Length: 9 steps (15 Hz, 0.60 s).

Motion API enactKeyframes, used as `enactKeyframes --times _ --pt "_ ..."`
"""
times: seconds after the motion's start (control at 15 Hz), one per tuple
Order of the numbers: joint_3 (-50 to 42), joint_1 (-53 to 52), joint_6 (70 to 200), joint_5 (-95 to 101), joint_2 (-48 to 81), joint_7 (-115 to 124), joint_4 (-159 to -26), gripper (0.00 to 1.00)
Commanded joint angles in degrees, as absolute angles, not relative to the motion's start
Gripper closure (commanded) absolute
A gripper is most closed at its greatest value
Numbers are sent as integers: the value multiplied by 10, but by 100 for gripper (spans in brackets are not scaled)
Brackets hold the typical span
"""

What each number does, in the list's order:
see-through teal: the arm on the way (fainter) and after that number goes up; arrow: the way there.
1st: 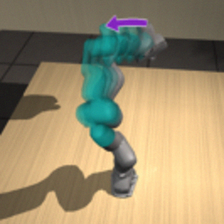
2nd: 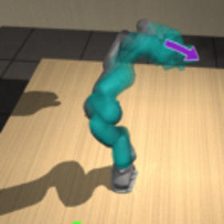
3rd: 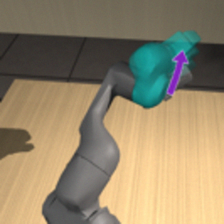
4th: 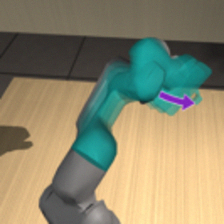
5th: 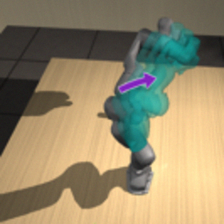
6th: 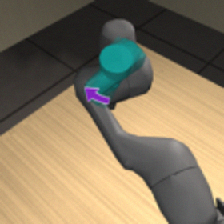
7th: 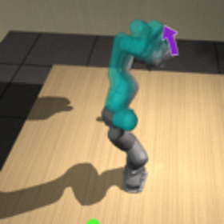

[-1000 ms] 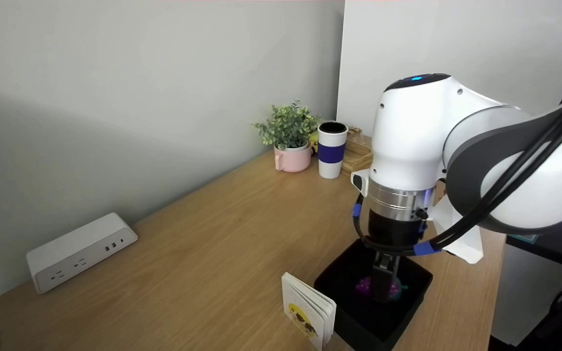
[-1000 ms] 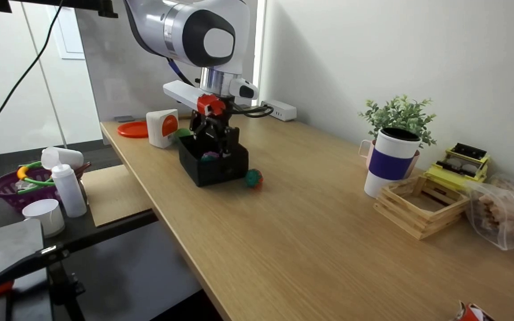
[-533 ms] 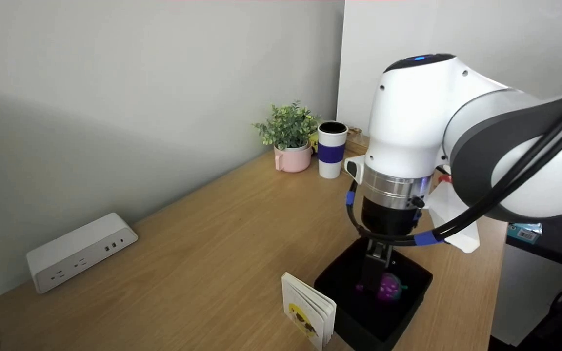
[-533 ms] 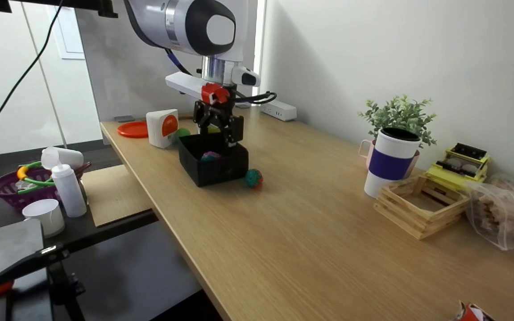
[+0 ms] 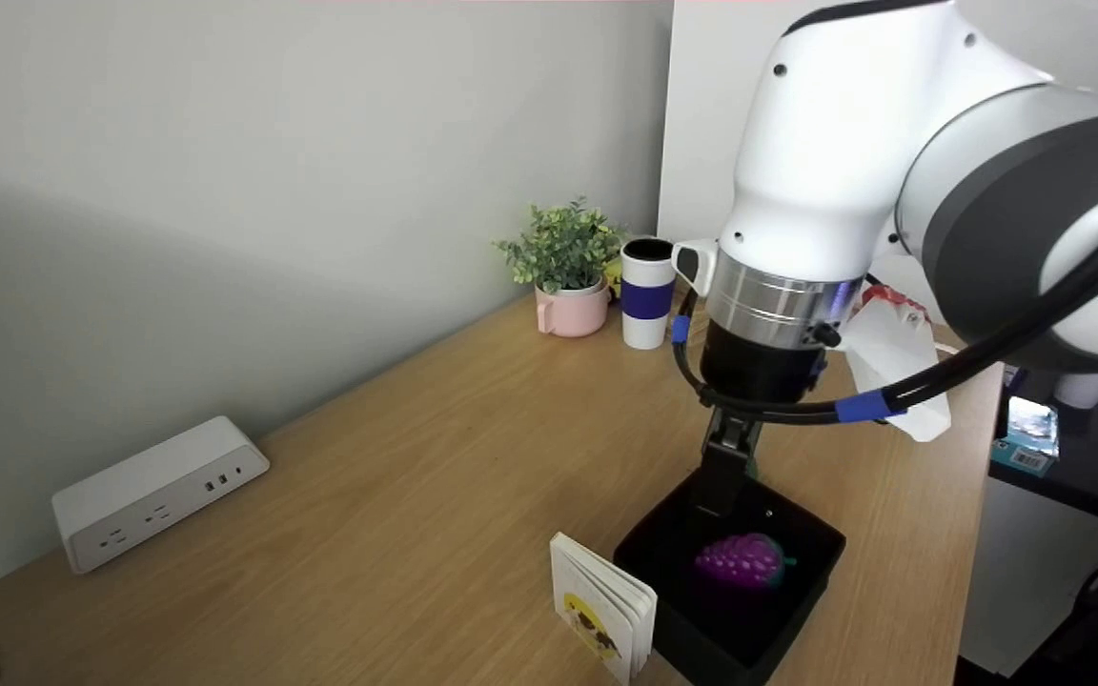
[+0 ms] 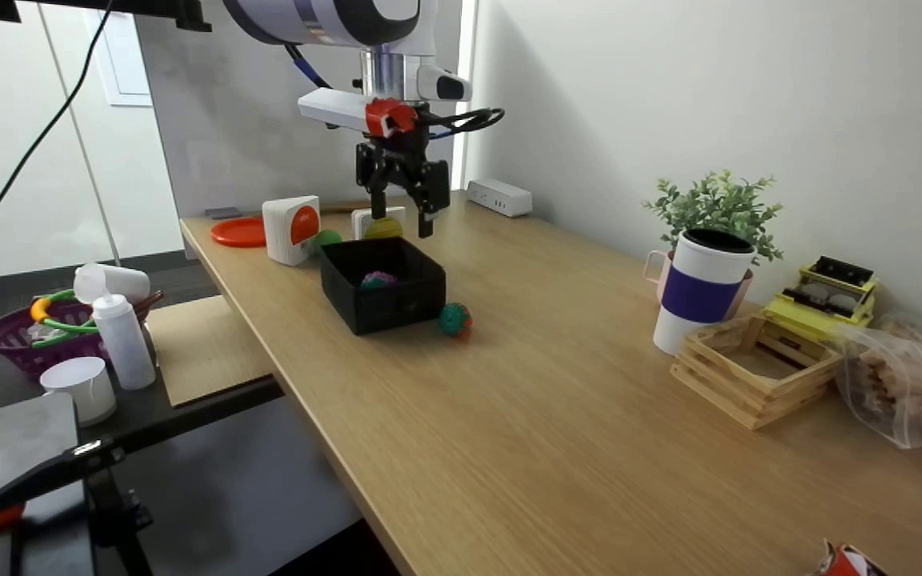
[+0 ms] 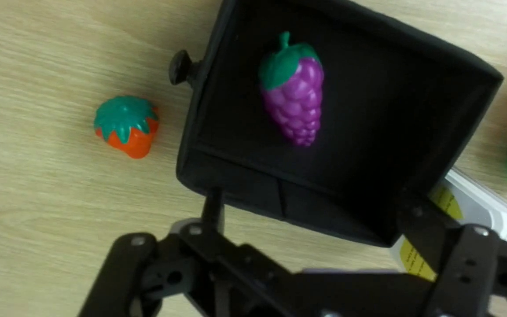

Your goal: Put the plastic grapes and strawberry in the box respectively

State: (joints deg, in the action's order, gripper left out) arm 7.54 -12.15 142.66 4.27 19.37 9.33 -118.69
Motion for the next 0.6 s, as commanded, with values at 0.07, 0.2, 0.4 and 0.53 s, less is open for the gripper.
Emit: enactKeyframes --times 0.07,0.2,0.4,0.53 --pt "55 -120 1407 63 167 101 -1207 0" --pt "49 -113 1403 62 160 97 -1217 0" --pt "40 -105 1398 59 157 91 -1230 0" --pt "36 -98 1394 57 155 86 -1239 0"
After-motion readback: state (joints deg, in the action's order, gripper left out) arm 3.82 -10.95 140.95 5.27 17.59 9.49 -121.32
